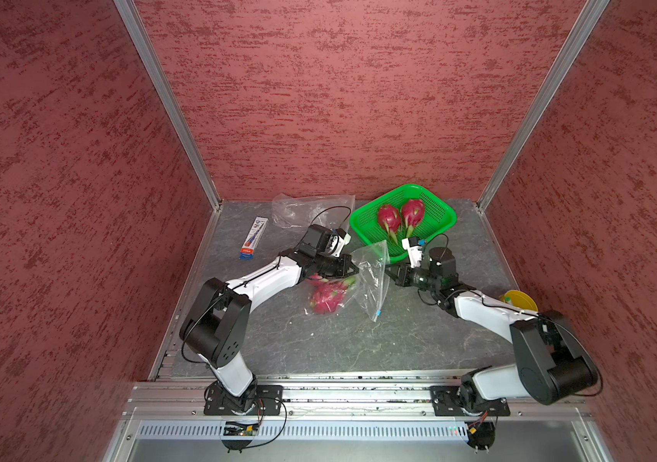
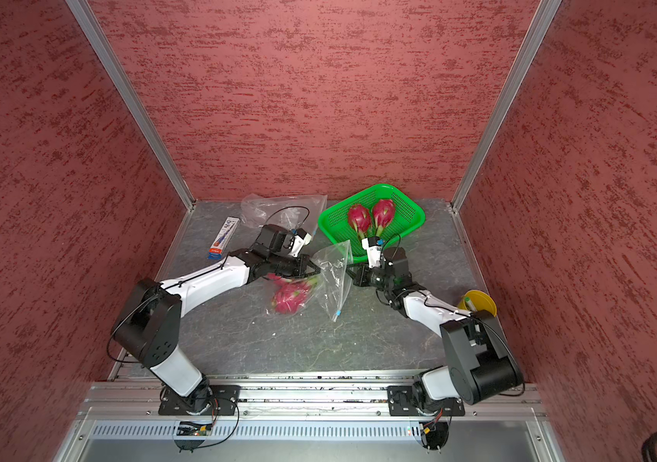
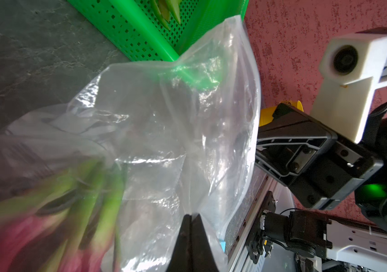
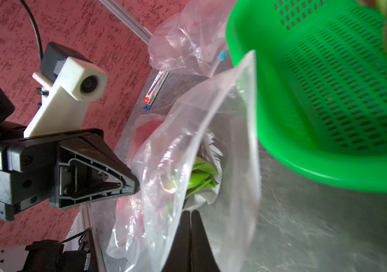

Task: Open the zip-top bag and take out the dragon fruit
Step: Pick up the dragon fruit from the zipper food storage bag.

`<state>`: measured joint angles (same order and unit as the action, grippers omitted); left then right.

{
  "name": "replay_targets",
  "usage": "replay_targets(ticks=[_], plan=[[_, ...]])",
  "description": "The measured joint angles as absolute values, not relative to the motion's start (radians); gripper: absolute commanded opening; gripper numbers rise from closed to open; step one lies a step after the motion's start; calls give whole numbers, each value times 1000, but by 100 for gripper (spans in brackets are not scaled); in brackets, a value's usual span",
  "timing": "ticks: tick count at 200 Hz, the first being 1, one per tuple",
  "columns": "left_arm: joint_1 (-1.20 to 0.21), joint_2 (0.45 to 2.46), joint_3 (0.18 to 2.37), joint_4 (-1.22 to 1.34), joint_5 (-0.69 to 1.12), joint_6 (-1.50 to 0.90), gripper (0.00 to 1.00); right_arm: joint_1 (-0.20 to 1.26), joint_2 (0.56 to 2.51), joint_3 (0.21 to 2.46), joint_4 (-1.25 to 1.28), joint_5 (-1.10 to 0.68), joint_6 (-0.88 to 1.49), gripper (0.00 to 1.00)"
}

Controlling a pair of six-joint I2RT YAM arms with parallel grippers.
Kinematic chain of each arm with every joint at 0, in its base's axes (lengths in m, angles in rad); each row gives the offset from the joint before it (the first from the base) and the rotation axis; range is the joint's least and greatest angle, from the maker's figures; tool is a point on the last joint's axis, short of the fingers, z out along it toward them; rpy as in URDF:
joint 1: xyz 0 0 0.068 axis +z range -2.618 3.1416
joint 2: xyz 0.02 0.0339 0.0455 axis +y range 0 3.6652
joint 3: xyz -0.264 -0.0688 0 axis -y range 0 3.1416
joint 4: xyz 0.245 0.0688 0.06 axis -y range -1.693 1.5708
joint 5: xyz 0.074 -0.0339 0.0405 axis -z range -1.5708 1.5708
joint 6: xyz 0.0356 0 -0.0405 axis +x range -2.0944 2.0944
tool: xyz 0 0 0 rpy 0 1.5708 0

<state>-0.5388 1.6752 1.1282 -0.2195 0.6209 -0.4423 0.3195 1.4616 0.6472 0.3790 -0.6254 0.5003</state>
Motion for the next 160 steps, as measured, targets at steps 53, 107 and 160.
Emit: replay_targets(ticks=[53, 107, 160], plan=[[-551, 1674, 1124, -163, 682, -490, 0, 373, 1608, 683, 463, -661, 545, 0], [-538, 1635, 1089, -112, 722, -535, 0, 459, 1649, 688, 577, -768, 593, 1], [-526, 1615, 1062, -46, 802, -588, 0, 504, 1760, 773, 566, -752, 600, 8]])
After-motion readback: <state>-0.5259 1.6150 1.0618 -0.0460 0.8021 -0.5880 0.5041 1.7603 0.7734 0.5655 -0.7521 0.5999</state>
